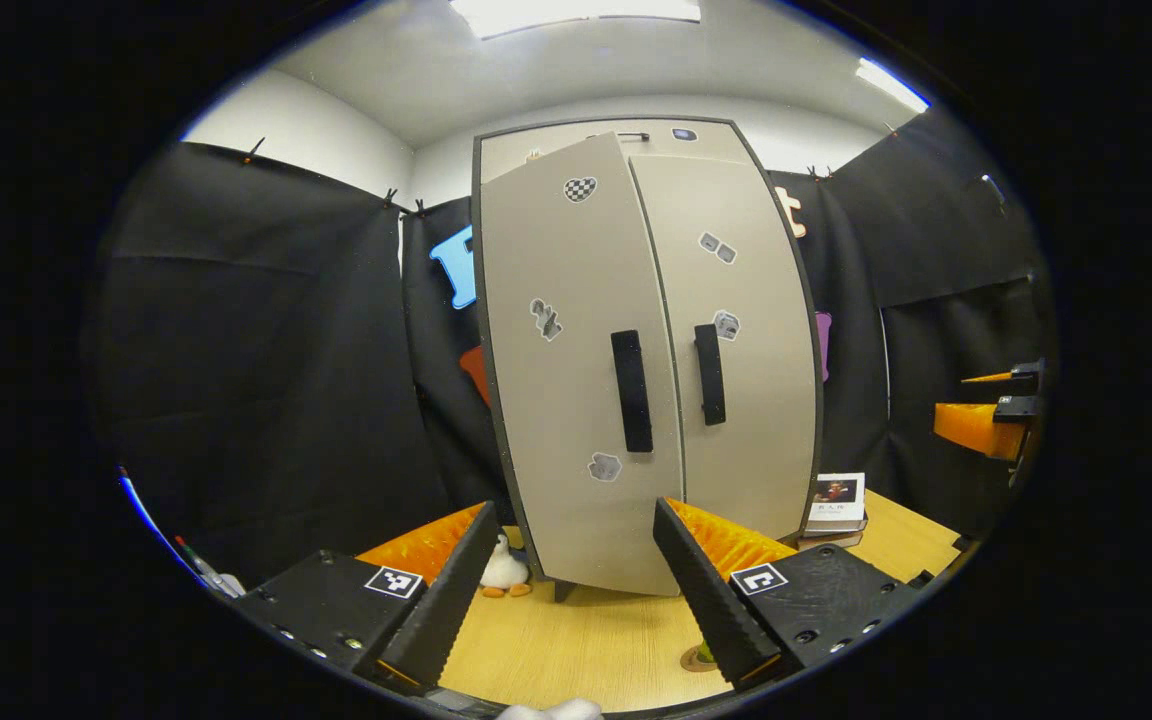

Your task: Grasp the bottle in the cabinet with the left hand and place it on the coaster, then close the right door with the right hand and the left door with the left hand.

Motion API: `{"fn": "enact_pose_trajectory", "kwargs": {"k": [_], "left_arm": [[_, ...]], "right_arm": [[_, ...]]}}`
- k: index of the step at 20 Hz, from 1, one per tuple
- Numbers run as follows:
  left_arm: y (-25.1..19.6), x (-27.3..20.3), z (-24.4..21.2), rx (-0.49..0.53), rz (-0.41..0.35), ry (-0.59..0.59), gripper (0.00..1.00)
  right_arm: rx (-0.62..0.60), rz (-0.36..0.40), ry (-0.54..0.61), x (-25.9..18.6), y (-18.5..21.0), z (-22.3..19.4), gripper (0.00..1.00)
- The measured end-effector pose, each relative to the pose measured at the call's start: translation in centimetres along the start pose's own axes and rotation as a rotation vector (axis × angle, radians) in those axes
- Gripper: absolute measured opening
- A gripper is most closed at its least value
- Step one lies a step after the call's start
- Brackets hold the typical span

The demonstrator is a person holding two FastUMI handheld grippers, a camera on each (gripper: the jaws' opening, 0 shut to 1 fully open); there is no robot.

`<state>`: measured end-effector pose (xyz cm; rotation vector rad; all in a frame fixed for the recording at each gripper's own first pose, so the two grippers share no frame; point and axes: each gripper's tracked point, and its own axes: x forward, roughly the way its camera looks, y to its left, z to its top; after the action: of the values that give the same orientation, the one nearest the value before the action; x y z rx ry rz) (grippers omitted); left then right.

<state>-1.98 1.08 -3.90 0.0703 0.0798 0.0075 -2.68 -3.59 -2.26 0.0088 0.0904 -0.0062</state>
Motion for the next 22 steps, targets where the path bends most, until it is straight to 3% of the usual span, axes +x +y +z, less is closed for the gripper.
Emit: {"fn": "enact_pose_trajectory", "kwargs": {"k": [22], "left_arm": [[-0.88, -0.17, -0.18, -0.057, -0.037, 0.014, 0.96]], "right_arm": [[-0.002, -0.028, -0.005, -0.84, 0.27, -0.15, 0.81]]}}
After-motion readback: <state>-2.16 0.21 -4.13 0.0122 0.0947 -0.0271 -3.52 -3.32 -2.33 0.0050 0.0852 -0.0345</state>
